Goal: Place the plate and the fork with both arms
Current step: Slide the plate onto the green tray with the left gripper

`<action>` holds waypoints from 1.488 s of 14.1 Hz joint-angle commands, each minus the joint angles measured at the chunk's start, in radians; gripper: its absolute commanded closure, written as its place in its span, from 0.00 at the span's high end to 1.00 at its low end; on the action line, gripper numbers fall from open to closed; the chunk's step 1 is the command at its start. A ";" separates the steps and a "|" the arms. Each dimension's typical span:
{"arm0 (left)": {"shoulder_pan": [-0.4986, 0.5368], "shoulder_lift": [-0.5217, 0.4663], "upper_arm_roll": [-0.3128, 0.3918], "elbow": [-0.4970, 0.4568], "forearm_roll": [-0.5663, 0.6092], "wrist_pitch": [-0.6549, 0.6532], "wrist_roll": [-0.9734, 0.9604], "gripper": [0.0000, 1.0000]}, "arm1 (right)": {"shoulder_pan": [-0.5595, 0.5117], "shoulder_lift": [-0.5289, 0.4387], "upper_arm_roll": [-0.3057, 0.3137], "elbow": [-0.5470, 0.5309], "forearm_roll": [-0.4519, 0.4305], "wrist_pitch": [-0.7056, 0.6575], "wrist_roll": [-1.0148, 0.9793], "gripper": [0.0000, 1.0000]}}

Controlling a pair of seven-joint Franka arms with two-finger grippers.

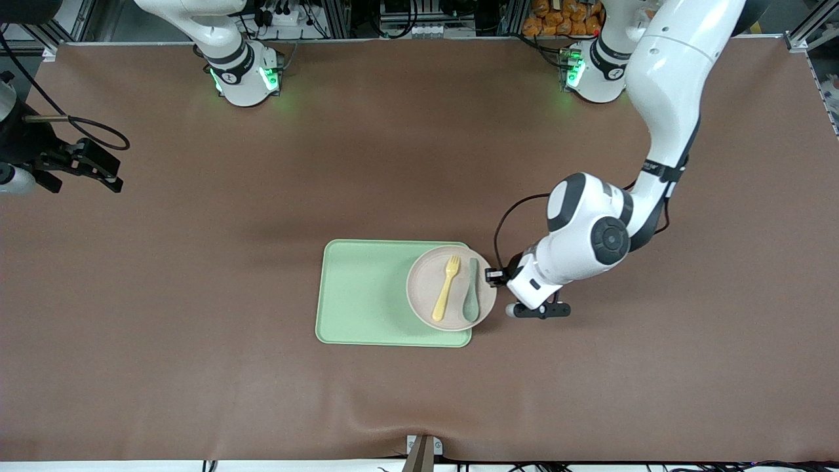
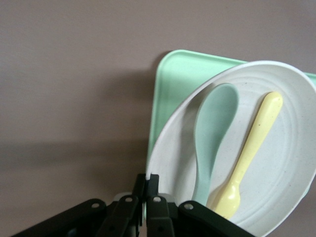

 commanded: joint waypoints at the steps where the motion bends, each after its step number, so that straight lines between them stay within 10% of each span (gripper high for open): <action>1: -0.068 0.071 0.025 0.070 -0.006 0.068 -0.093 0.00 | -0.002 0.010 -0.002 0.018 0.001 -0.008 -0.010 1.00; 11: -0.172 0.161 0.061 0.061 -0.007 0.199 -0.193 0.03 | -0.002 0.010 -0.002 0.017 0.001 -0.009 -0.010 1.00; 12: -0.172 0.163 0.059 0.061 -0.007 0.199 -0.206 0.20 | 0.000 0.008 -0.002 0.015 0.001 -0.012 -0.010 1.00; 14: -0.174 0.158 0.062 0.059 -0.002 0.198 -0.237 1.00 | 0.000 0.008 -0.002 0.015 0.001 -0.011 -0.010 1.00; 21: -0.093 -0.041 0.077 0.062 0.027 0.042 -0.251 1.00 | 0.007 0.025 -0.002 0.008 0.001 -0.015 -0.013 1.00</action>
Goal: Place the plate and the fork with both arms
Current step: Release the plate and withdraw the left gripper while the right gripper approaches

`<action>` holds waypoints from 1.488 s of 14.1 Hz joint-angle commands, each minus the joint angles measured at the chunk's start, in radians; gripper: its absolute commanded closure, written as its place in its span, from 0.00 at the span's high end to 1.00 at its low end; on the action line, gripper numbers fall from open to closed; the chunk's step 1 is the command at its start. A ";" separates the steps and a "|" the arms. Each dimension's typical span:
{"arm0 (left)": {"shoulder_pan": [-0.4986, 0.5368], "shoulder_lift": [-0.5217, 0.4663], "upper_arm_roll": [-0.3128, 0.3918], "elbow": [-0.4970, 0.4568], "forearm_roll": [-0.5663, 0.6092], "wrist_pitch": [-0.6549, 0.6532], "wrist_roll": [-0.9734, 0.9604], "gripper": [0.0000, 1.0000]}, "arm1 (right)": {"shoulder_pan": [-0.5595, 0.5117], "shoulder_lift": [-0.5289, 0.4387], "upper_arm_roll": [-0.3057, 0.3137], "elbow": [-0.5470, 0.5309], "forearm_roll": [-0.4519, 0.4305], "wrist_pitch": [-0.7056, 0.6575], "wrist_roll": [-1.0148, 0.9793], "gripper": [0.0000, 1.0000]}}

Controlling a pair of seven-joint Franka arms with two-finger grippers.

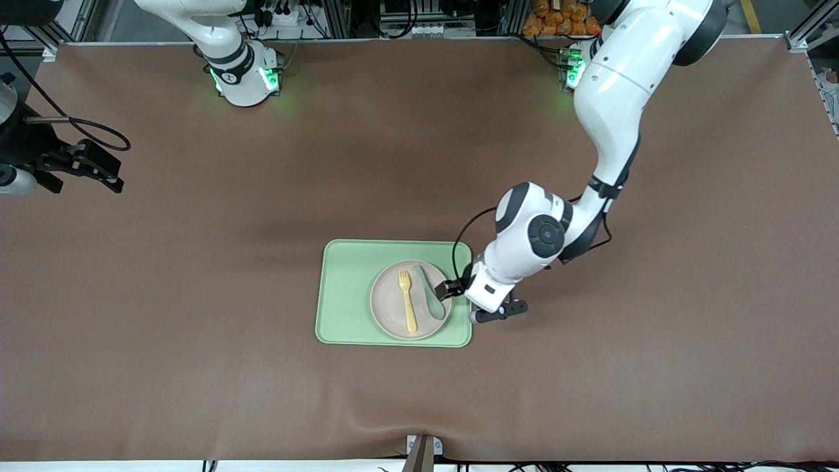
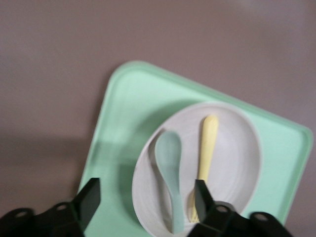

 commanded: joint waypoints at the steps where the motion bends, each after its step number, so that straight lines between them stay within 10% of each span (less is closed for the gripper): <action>1: 0.066 -0.175 0.011 -0.026 0.035 -0.173 -0.020 1.00 | 0.010 0.024 -0.002 0.010 -0.001 -0.016 -0.012 1.00; 8: 0.341 -0.480 0.007 -0.021 0.176 -0.598 0.031 1.00 | 0.056 0.105 0.004 0.025 0.000 -0.052 -0.007 1.00; 21: 0.545 -0.660 0.001 -0.031 0.285 -0.792 0.347 1.00 | 0.200 0.418 0.007 0.148 0.040 0.224 0.090 1.00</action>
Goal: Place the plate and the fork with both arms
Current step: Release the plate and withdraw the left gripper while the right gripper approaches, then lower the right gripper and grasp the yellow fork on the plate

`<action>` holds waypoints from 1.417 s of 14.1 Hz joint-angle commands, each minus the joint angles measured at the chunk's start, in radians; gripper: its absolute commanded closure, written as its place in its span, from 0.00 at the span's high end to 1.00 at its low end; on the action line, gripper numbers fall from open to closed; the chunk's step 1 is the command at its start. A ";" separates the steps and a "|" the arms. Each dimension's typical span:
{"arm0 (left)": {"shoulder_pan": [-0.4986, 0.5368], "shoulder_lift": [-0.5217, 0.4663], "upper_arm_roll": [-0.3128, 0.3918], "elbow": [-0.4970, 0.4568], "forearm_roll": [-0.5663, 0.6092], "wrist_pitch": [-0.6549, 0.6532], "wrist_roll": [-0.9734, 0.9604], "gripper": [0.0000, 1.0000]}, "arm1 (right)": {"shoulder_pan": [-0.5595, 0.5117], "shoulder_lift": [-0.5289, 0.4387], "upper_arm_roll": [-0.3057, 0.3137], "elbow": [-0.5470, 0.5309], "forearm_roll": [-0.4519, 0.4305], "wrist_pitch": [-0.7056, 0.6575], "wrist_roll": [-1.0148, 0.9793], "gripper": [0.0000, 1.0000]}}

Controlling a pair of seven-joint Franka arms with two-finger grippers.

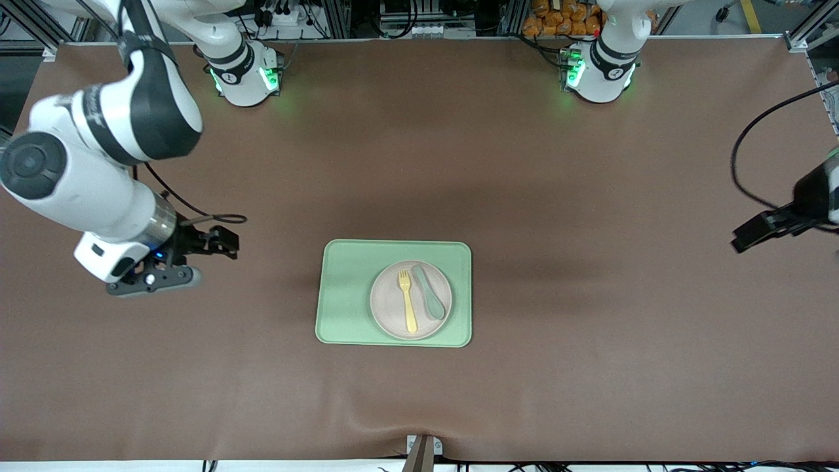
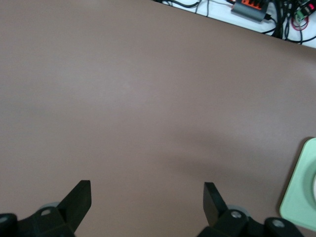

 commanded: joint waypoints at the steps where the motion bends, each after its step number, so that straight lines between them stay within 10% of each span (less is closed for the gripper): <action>1: 0.014 -0.063 -0.013 -0.033 -0.018 -0.049 0.040 1.00 | 0.038 0.084 -0.004 0.063 0.014 0.057 0.079 1.00; 9: 0.010 -0.135 -0.005 -0.063 -0.066 -0.103 0.148 1.00 | 0.222 0.345 -0.010 0.217 -0.009 0.190 0.341 1.00; 13: -0.235 -0.206 0.244 -0.131 -0.070 -0.101 0.169 1.00 | 0.307 0.486 -0.013 0.317 -0.055 0.294 0.461 1.00; 20: -0.246 -0.195 0.243 -0.131 -0.086 -0.088 0.169 1.00 | 0.417 0.651 -0.076 0.462 -0.058 0.348 0.541 0.82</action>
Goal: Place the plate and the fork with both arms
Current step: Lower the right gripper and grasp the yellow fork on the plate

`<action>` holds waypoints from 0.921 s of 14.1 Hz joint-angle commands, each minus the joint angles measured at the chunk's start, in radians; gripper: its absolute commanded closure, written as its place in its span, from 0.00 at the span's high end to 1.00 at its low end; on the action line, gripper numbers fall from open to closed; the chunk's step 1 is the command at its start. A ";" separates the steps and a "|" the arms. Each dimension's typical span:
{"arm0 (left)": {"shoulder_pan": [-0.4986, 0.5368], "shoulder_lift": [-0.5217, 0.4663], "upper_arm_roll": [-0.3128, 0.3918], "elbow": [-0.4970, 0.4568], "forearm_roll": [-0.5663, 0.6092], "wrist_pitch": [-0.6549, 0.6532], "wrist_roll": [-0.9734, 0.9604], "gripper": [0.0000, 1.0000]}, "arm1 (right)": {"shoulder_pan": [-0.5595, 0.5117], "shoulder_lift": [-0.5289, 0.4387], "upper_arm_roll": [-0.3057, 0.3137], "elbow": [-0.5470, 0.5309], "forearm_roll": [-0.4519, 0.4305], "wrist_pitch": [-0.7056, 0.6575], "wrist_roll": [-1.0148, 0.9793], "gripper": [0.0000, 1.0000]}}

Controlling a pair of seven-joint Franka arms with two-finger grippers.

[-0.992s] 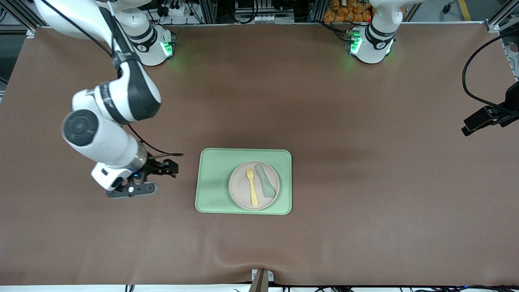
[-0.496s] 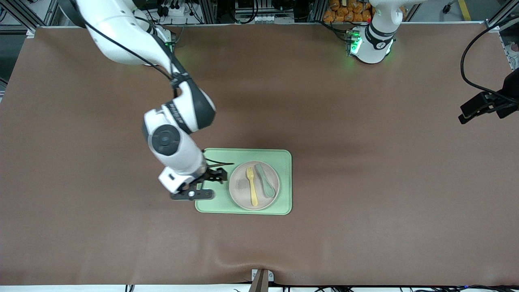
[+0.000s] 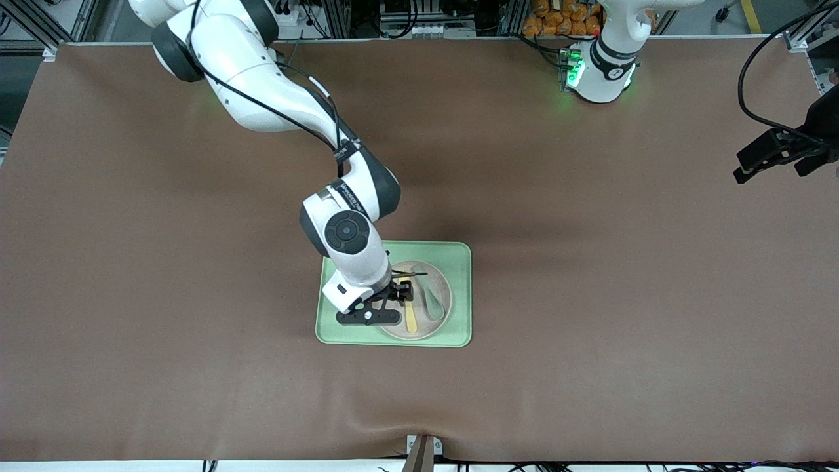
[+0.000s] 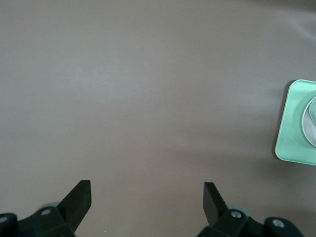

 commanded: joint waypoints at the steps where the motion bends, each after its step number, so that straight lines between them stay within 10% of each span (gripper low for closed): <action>1: -0.008 -0.013 0.011 -0.014 -0.006 0.012 0.016 1.00 | 0.013 0.053 -0.013 0.065 -0.015 0.006 0.022 0.80; 13: 0.010 -0.005 0.019 -0.011 0.001 0.023 0.021 1.00 | 0.057 0.098 -0.009 0.054 0.006 0.001 0.047 0.61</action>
